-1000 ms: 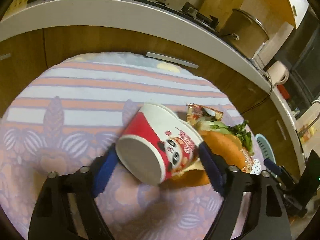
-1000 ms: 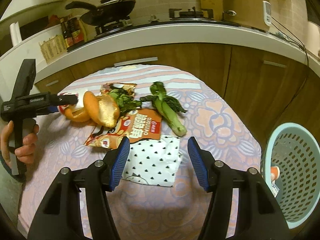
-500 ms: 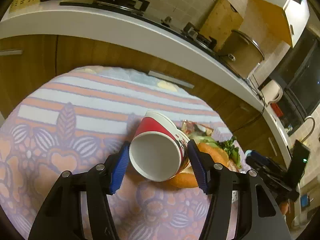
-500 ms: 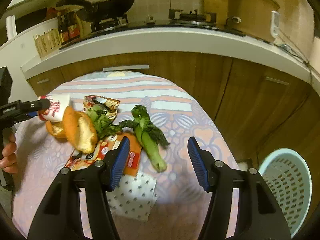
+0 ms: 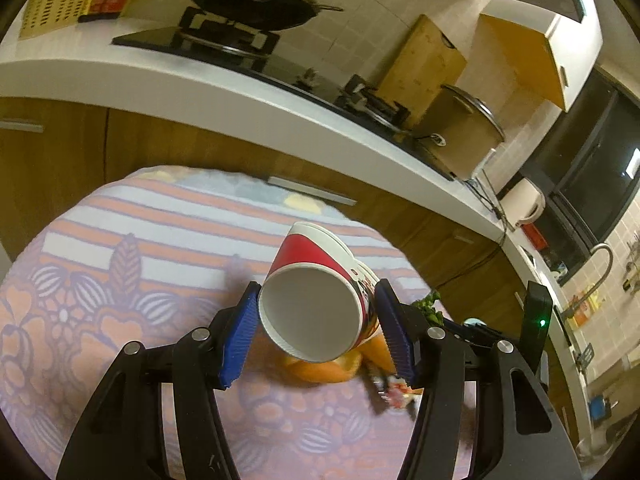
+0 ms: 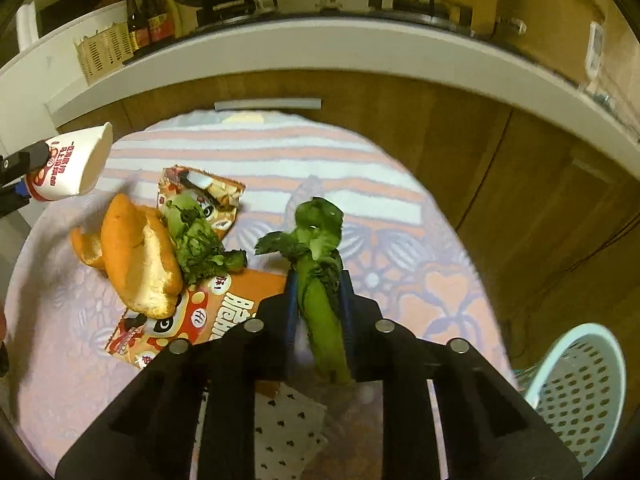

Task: Collect trash
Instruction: 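Carry the cup and vegetable to the blue basket and release both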

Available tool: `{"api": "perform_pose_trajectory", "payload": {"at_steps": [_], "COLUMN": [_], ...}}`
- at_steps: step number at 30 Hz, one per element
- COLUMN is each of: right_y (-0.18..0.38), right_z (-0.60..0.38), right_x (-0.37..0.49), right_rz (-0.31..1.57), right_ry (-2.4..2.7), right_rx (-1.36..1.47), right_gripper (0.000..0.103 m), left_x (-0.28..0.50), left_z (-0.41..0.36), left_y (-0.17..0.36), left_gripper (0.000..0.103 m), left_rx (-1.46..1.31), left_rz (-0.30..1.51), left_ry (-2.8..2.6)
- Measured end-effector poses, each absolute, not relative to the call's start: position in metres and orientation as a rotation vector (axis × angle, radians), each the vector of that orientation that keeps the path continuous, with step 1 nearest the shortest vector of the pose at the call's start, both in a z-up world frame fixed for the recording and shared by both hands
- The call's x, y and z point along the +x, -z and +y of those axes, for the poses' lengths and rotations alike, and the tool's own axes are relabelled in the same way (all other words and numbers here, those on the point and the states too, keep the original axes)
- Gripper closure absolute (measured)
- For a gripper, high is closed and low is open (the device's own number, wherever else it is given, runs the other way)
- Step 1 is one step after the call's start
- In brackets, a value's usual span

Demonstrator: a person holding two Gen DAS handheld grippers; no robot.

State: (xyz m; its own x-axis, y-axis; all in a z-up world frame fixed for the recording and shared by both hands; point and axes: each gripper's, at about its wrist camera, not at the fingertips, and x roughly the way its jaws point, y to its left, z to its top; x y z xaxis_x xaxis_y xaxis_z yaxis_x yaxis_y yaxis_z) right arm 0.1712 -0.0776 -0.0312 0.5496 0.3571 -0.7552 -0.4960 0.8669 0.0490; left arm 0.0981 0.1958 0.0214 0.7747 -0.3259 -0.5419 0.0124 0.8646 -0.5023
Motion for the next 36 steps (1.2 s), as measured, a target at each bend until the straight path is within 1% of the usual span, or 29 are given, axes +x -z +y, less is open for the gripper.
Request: {"api": "perform_pose_trajectory", "payload": {"at_steps": [9, 15, 20, 28, 36], "right_y": [-0.012, -0.036, -0.045, -0.029, 0.018], "right_z": [-0.127, -0.182, -0.229, -0.310, -0.360], "right_x": [0.139, 0.116, 0.106, 0.099, 0.107], "right_rz": [0.737, 0.681, 0.662, 0.689, 0.815], "right_ry": [-0.457, -0.385, -0.314, -0.175, -0.071], "right_rx": [-0.091, -0.051, -0.013, 0.054, 0.123], "right_gripper": [0.087, 0.087, 0.087, 0.087, 0.087], "left_x": [0.097, 0.109, 0.122, 0.144, 0.157], "left_z": [0.133, 0.065, 0.003, -0.092, -0.164], "left_y": [-0.043, -0.052, -0.053, -0.034, 0.002], "left_gripper": [0.047, 0.047, 0.047, 0.047, 0.047], "left_rx": [-0.470, -0.427, -0.377, -0.307, -0.227], "left_rz": [0.647, 0.655, 0.676, 0.753, 0.845], "left_ry": [0.332, 0.453, 0.536, 0.627, 0.683]}}
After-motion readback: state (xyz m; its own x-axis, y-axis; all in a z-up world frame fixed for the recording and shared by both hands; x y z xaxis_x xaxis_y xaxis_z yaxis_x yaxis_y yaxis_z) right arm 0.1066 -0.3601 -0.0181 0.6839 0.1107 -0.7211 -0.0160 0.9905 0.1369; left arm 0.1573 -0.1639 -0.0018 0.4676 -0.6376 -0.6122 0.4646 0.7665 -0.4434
